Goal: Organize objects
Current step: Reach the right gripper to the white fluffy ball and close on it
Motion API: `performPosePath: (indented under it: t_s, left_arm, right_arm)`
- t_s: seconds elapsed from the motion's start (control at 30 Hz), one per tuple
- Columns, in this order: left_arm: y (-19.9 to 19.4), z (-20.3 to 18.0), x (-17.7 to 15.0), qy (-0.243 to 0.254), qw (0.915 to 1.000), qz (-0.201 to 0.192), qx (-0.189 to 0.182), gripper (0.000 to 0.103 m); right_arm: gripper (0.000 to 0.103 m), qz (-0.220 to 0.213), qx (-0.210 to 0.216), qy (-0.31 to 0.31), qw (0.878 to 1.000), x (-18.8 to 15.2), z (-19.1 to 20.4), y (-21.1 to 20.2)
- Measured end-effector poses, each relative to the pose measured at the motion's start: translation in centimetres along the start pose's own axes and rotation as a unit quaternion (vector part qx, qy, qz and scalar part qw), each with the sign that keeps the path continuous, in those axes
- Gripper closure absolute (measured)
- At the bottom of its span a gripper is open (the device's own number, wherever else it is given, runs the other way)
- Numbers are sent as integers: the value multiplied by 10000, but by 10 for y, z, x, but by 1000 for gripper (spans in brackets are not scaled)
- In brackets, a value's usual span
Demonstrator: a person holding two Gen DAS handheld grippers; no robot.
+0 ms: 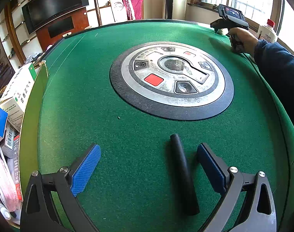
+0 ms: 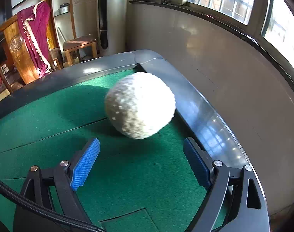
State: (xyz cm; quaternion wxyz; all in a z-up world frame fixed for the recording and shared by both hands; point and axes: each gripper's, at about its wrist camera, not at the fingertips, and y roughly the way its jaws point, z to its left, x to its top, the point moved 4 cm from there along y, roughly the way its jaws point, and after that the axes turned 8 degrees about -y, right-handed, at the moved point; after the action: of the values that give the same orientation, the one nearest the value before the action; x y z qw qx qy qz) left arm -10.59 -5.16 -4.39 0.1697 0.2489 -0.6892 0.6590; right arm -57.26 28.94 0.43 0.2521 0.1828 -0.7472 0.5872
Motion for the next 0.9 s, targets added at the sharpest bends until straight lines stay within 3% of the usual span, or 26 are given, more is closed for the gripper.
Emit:
performPosePath:
  t_s: [0.13,0.23,0.3,0.43,0.5,0.57,0.67,0.73,0.8,0.9]
  left_arm:
    - [0,-1,0,4,10000,3,-12,5]
    - [2,-2,1,6,10000,4,-8,5]
    - [2,-2,1,6,10000,5,-11,5]
    - [2,-1,0,6,10000,-12,-21,5]
    - [1,-2,-1,-6,10000,-19,-18,5]
    - [1,-1,-1,-37,10000,-35,-54,5]
    - [-2,3,-1,-151,9997,-71,-158,5]
    - [-2,4,-1,-189,9996,-80,-189,5]
    - [-2,2,-1,-157,9997,-71,-149,5]
    - [-1,0,-1,-98,9999,-57,-105,5]
  right_arm:
    - [15,80,135,348,9993,-6,-14,-4]
    - [15,-187,290,421,9985,5,-15,-38]
    - [16,-478,360,566,9966,19,-19,-74]
    - [22,-1218,449,681,9892,57,-33,-186]
    - [24,-1823,559,809,9783,80,-40,-261]
    - [35,-2325,571,780,9678,98,-39,-325]
    - [38,-3199,428,672,9441,117,-41,-440]
    - [38,-3904,36,555,9190,122,-42,-515]
    - [35,-4209,-192,371,9061,132,-35,-549]
    - [35,-3654,169,156,9306,147,-17,-517]
